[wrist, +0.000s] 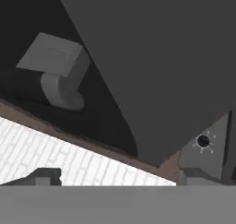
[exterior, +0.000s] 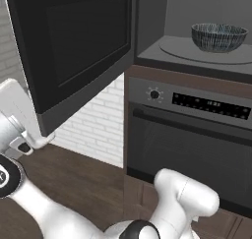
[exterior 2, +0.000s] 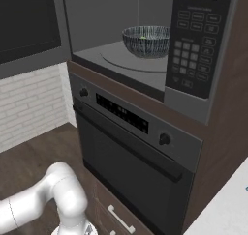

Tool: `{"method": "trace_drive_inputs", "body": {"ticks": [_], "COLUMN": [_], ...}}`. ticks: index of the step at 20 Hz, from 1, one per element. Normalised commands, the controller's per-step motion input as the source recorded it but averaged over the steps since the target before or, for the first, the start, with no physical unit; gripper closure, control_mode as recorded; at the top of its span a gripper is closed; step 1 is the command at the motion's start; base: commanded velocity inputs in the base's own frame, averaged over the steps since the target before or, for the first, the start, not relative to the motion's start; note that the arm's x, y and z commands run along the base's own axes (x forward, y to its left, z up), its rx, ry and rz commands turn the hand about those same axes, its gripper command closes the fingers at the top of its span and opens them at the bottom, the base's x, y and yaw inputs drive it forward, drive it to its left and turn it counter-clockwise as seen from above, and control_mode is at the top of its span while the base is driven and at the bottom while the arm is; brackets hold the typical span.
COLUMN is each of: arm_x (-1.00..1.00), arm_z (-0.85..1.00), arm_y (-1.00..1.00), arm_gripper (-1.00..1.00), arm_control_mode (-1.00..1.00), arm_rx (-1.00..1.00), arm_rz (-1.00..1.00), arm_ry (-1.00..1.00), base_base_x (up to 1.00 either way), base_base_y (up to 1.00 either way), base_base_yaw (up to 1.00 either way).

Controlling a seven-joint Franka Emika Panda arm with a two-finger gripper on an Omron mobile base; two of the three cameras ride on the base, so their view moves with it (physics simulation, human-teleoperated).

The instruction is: Pick the lemon wedge from the sink and place it in the bowl. Then pick the bowl and place it in the microwave. Then close the microwave door and press the start button.

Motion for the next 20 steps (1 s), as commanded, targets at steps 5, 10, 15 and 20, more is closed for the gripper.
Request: {"method": "trace_drive_inputs", "body": {"ticks": [5,10,15,20], "arm_x": [-0.48,-0.85,-0.49,-0.11], "arm_z": [0.30,0.22,0.10,0.05], "arm_y": [-1.00,-1.00,-1.00,-1.00], "arm_gripper": [-1.00,-1.00,-1.00,-1.00], "arm_control_mode": [-1.00,-1.00,-1.00,-1.00], "arm_rx": [0.30,0.35,0.33,0.30], "arm_rz": [0.00,0.00,0.00,0.00], "arm_ry": [-0.32,-0.18,-0.10,-0.03], "base_base_x": [0.00,0.00,0.00,0.00], "base_base_y": [0.00,0.00,0.00,0.00], "base_base_yaw": [0.00,0.00,0.00,0.00]}}
